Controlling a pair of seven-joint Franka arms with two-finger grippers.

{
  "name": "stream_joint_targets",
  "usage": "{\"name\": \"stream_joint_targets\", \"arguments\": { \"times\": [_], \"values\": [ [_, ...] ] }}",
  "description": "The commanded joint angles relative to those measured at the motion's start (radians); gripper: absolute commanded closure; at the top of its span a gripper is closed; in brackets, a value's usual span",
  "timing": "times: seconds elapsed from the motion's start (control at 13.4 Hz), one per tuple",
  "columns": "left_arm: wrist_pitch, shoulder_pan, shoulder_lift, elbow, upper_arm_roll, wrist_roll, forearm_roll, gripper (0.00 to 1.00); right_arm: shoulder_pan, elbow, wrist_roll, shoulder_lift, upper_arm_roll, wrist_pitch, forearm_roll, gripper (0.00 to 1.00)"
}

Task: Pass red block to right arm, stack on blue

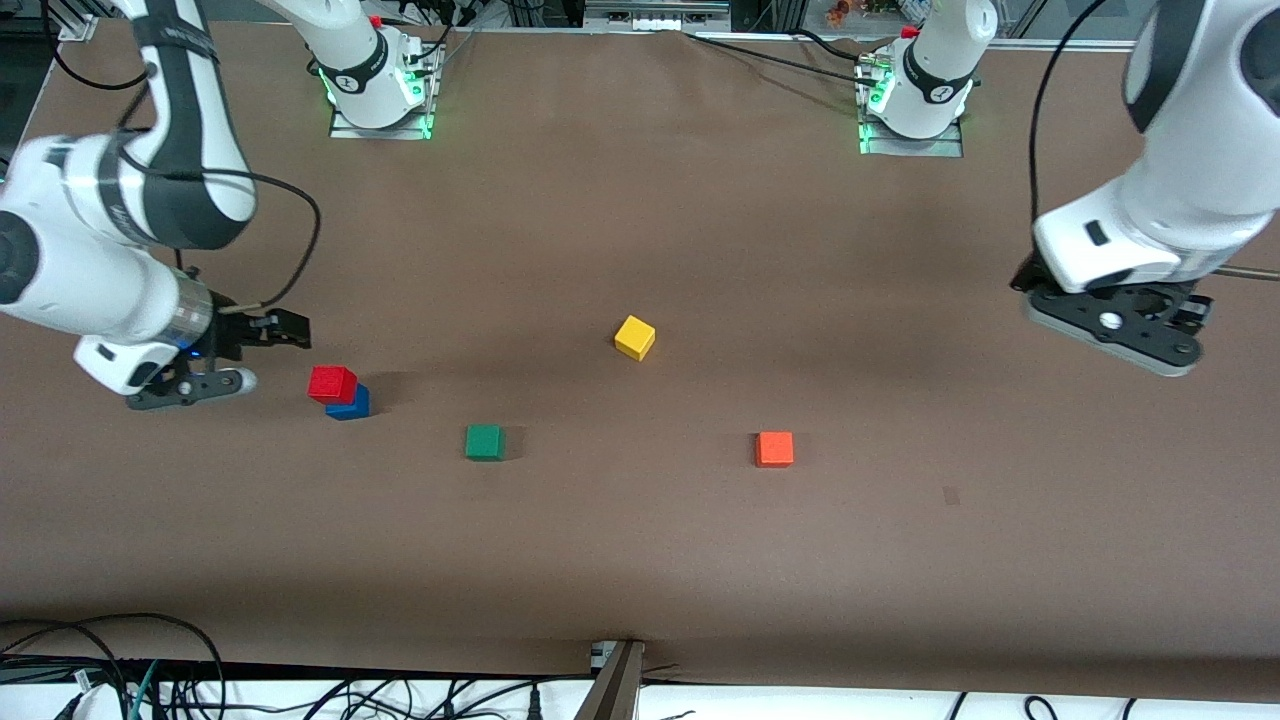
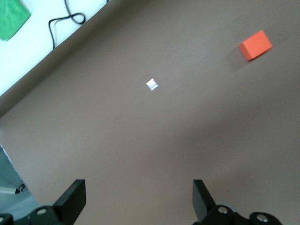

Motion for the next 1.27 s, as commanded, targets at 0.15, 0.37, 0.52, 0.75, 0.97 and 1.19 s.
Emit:
{"name": "stream_joint_targets", "arguments": {
  "times": [0.15, 0.37, 0.52, 0.75, 0.97, 1.19],
  "values": [
    [-0.009, 0.104, 0.0, 0.035, -0.007, -0.029, -0.099, 0.0, 0.0, 0.275, 0.012, 0.017, -0.035, -0.278, -0.025, 0.0],
    [-0.023, 0.201, -0.002, 0.019, -0.007, -0.092, -0.211, 0.0, -0.019, 0.277, 0.008, -0.044, -0.007, -0.301, -0.023, 0.0],
    [-0.084, 0.215, 0.0, 0.012, -0.002, -0.17, -0.215, 0.0, -0.112, 0.265, 0.005, -0.085, 0.078, -0.309, -0.047, 0.0],
    [-0.109, 0.224, -0.006, 0.011, -0.001, -0.207, -0.213, 0.0, -0.184, 0.251, 0.006, -0.177, 0.133, -0.327, -0.093, 0.0],
    [-0.117, 0.227, -0.006, 0.015, -0.001, -0.206, -0.202, 0.0, -0.197, 0.179, 0.0, -0.244, 0.185, -0.358, -0.175, 0.0],
    [-0.115, 0.227, -0.005, 0.023, -0.001, -0.204, -0.204, 0.0, -0.194, 0.183, 0.105, -0.239, 0.206, -0.43, -0.17, 0.0]
  ]
}}
